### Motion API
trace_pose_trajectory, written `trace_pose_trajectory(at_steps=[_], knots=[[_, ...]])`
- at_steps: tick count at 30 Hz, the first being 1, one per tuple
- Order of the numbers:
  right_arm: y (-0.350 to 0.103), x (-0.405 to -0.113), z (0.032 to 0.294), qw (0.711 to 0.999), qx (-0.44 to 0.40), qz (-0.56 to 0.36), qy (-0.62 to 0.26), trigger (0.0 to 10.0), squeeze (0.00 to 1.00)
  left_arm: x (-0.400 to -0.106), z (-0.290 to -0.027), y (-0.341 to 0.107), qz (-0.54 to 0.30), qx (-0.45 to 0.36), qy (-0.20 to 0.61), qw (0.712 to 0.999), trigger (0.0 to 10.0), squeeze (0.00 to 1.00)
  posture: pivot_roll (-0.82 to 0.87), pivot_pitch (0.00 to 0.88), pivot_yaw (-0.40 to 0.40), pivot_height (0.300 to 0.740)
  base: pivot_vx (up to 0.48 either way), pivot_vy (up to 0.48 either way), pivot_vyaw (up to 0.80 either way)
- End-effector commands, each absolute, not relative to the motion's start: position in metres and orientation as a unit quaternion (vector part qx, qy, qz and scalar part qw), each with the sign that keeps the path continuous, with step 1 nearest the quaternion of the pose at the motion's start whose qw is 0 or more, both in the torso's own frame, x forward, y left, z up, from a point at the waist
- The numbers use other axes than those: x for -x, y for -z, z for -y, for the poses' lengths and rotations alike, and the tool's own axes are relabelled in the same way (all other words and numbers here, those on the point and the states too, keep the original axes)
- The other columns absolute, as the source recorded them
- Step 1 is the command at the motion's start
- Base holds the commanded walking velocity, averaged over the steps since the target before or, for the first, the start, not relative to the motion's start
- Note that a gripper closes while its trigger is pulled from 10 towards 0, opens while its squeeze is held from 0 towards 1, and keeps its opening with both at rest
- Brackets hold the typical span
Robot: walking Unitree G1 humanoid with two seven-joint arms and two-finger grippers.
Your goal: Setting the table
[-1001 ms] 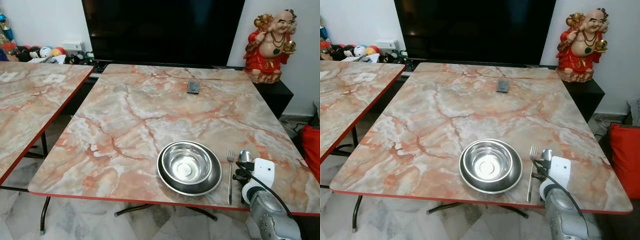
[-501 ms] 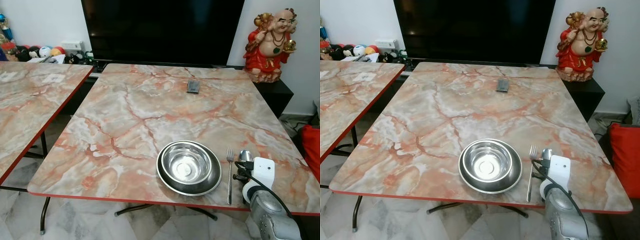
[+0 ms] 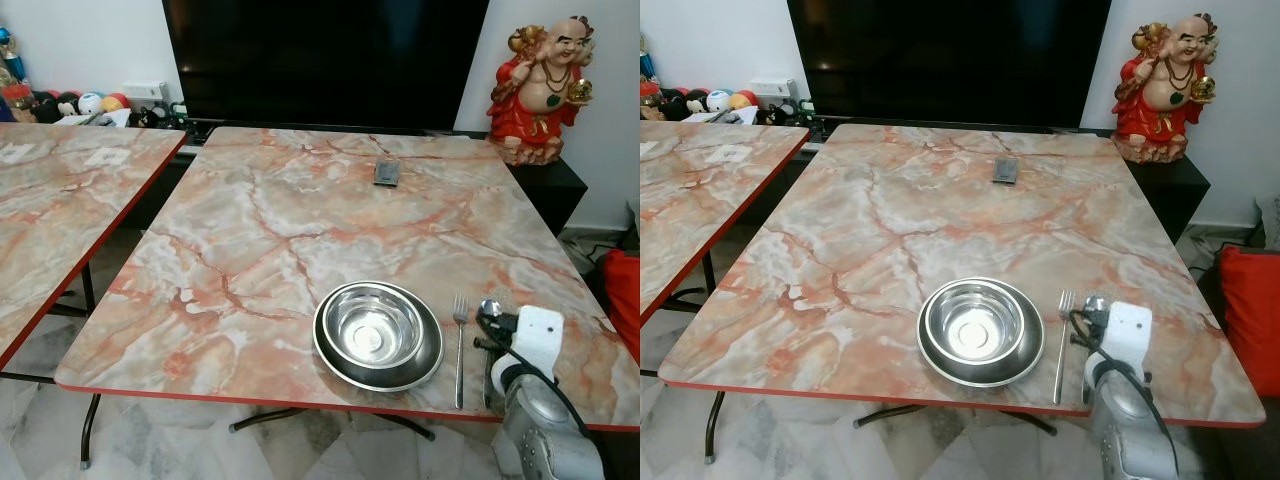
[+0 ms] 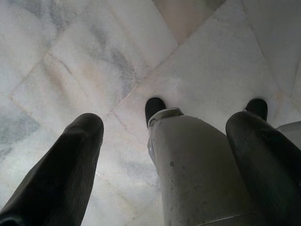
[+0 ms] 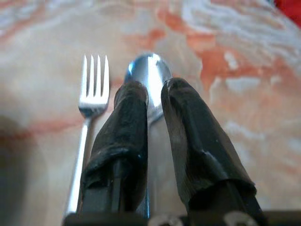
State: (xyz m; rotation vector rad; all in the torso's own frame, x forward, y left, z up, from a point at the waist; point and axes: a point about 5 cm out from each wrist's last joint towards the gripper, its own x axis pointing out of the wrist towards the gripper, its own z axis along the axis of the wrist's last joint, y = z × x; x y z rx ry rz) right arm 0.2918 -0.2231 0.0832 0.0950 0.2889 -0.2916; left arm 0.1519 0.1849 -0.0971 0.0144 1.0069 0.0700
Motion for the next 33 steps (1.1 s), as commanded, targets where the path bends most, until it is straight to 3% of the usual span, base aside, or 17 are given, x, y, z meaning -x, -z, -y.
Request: trace_pose_trajectory(at_steps=[1,10,14,17,21,25,26,30,33], knots=[[-0.090,-0.293,0.224,0.979,-0.053,-0.125,0.152,10.0,0.00,-0.145,-0.184,0.100,-0.496,-0.009,-0.028,0.868,10.0,0.00,0.00,0.000,-0.011,0.740,0.000,0.000,0.00],[-0.118,-0.296,0.224,0.987,-0.051,-0.010,0.153,10.0,0.00,-0.144,-0.184,0.100,-0.494,-0.007,-0.030,0.869,10.0,0.00,0.00,0.000,-0.010,0.740,0.000,0.000,0.00],[-0.130,-0.291,0.237,0.980,0.012,0.030,0.194,10.0,0.00,-0.144,-0.184,0.100,-0.492,-0.006,-0.032,0.870,10.0,0.00,0.00,0.000,-0.015,0.740,0.000,0.000,0.00],[-0.138,-0.282,0.255,0.958,0.070,0.047,0.273,10.0,0.00,-0.144,-0.184,0.100,-0.492,-0.006,-0.032,0.870,10.0,0.00,0.00,0.000,-0.016,0.740,0.000,0.000,0.00],[-0.130,-0.251,0.300,0.886,0.075,0.013,0.457,10.0,0.00,-0.144,-0.182,0.100,-0.493,-0.005,-0.031,0.870,10.0,0.00,-0.01,0.000,-0.019,0.740,0.000,0.000,0.00],[-0.117,-0.217,0.326,0.828,0.069,-0.025,0.556,10.0,0.00,-0.144,-0.181,0.101,-0.493,-0.004,-0.031,0.870,10.0,0.00,-0.01,0.000,-0.023,0.740,0.000,0.000,0.00],[-0.117,-0.217,0.326,0.828,0.069,-0.025,0.556,10.0,0.00,-0.144,-0.181,0.101,-0.493,-0.004,-0.031,0.870,10.0,0.00,-0.01,0.000,-0.023,0.740,0.000,0.000,0.00],[-0.090,-0.169,0.336,0.766,0.052,-0.104,0.633,10.0,0.00,-0.144,-0.181,0.101,-0.493,-0.004,-0.030,0.870,10.0,0.00,-0.03,0.000,-0.019,0.740,0.000,0.000,0.00],[-0.073,-0.148,0.330,0.741,0.045,-0.157,0.651,10.0,0.00,-0.144,-0.180,0.101,-0.494,-0.005,-0.026,0.869,10.0,0.00,-0.04,0.000,-0.016,0.740,0.000,0.000,0.00]])
